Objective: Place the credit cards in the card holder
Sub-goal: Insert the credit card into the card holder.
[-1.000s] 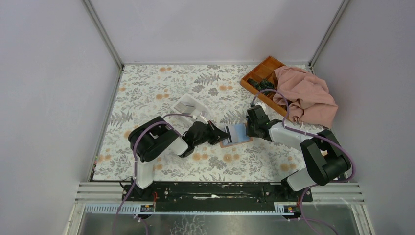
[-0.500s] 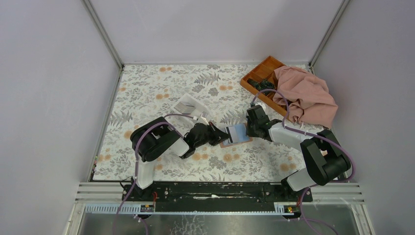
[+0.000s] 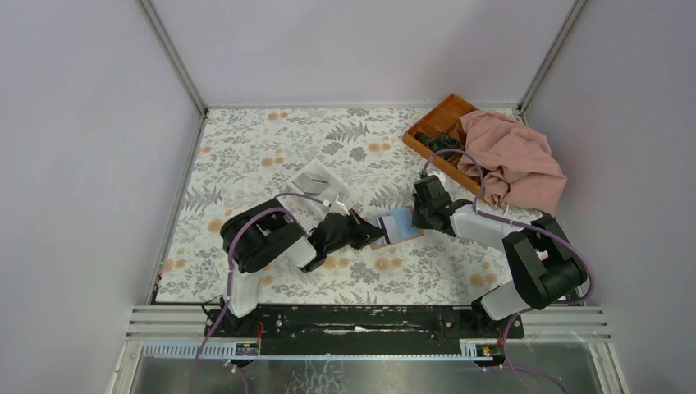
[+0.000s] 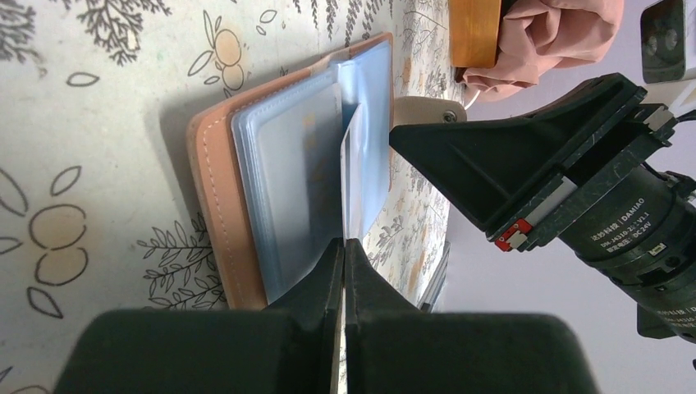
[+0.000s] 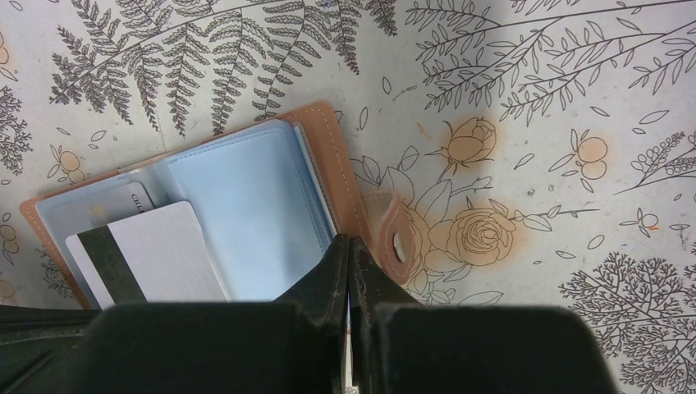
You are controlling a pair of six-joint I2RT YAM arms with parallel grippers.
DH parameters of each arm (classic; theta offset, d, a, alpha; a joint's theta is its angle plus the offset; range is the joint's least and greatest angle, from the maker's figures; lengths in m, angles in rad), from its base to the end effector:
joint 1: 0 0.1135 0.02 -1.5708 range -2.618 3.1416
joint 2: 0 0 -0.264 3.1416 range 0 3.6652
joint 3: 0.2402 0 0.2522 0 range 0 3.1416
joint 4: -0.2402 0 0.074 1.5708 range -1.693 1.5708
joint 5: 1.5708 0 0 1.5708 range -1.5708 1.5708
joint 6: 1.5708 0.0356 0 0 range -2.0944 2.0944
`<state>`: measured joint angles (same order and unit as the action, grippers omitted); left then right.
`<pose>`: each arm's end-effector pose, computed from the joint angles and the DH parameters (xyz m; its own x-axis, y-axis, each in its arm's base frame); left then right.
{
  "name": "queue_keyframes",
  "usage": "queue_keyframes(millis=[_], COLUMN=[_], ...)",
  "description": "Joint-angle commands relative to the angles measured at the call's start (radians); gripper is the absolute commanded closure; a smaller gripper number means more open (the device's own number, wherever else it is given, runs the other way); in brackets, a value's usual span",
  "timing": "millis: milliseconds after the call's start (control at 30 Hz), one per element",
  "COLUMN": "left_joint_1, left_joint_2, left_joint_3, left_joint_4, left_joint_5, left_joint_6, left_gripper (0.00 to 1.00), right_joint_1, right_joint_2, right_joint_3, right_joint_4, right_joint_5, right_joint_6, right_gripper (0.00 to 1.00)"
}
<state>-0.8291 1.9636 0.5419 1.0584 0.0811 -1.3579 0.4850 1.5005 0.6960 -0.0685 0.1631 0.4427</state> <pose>0.2134 -0.2372 0.0852 -0.8190 -0.5482 -0.1694 -0.0685 0.3866 -0.9197 0.2545 0.1276 0.1583 -0.7701 0.0720 -0.6339 -0.0419 0.9858 0.1628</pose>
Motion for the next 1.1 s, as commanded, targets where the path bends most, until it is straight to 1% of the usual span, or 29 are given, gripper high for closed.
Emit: queue_keyframes(millis=[0, 267, 533, 800, 1067], left_joint_1=[-0.016, -0.02, -0.015, 0.011, 0.032], left_joint_2=[0.011, 0.008, 0.013, 0.012, 0.005], left_joint_3=[-0.037, -0.031, 0.015, 0.042, 0.049], left_joint_4=[-0.006, -0.019, -0.057, -0.082, -0.1], left_joint_5=[-0.043, -0.068, -0.054, -0.037, -0.051], left_joint_6=[-0.049, -0.065, -0.069, -0.064, -0.043], left_gripper=[1.0, 1.0, 1.0, 1.0, 1.0], right_joint_1=[-0.006, -0.006, -0.006, -0.006, -0.008], right_joint_2=[0.017, 0.017, 0.017, 0.023, 0.025], right_joint_3=[0.023, 0.023, 0.022, 0.023, 0.023], right_joint_4=[0.019, 0.021, 0.019, 0.022, 0.023], right_joint_5=[-0.008, -0.012, -0.01, -0.012, -0.013], right_joint_6=[0.012, 0.009, 0.01, 0.01, 0.009], right_gripper=[1.0, 1.0, 1.0, 1.0, 1.0])
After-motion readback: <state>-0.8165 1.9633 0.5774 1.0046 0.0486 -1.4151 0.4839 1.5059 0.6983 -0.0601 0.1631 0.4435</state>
